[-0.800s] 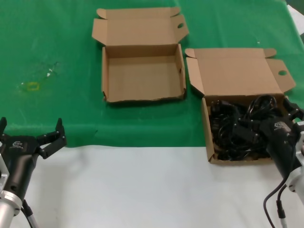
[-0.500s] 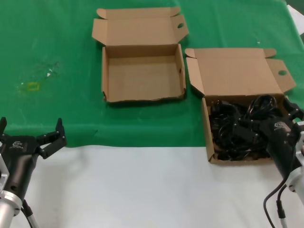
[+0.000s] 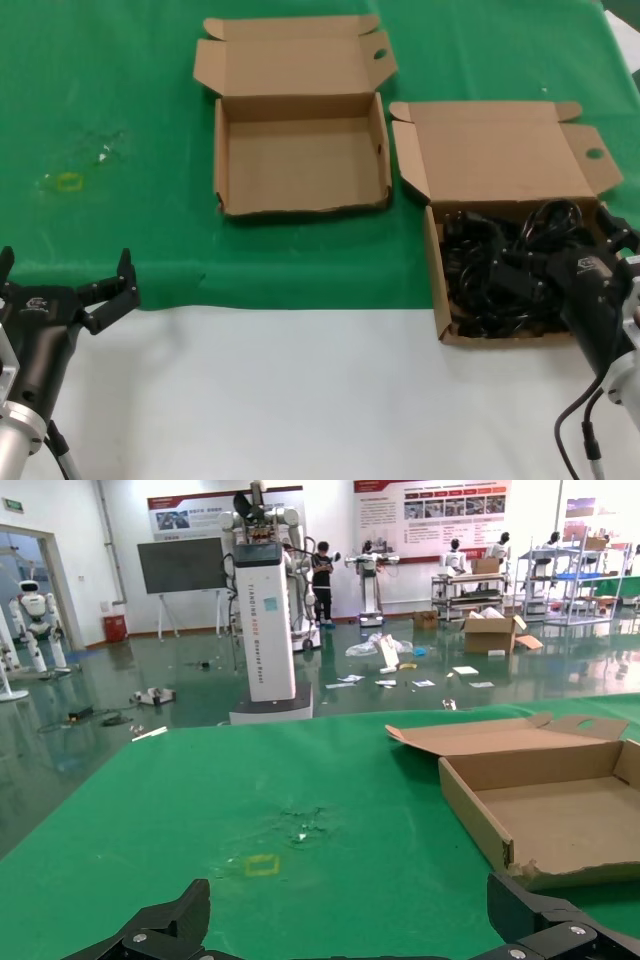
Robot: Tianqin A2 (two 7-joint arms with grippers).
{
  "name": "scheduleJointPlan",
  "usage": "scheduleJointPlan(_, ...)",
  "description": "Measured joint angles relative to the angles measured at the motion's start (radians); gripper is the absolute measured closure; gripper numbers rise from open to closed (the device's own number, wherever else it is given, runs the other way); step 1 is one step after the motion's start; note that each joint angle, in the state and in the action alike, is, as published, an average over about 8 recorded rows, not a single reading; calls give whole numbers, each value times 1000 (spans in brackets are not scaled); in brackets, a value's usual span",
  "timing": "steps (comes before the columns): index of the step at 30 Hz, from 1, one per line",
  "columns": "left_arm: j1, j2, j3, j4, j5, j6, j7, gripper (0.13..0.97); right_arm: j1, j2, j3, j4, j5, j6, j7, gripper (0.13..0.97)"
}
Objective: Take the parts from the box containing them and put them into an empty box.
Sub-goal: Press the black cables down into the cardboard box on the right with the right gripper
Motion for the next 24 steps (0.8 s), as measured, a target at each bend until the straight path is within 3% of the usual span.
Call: scheduleJointPlan(24,0,0,0,0,0,0,0,132,0,0,0,0,0,0,0,129)
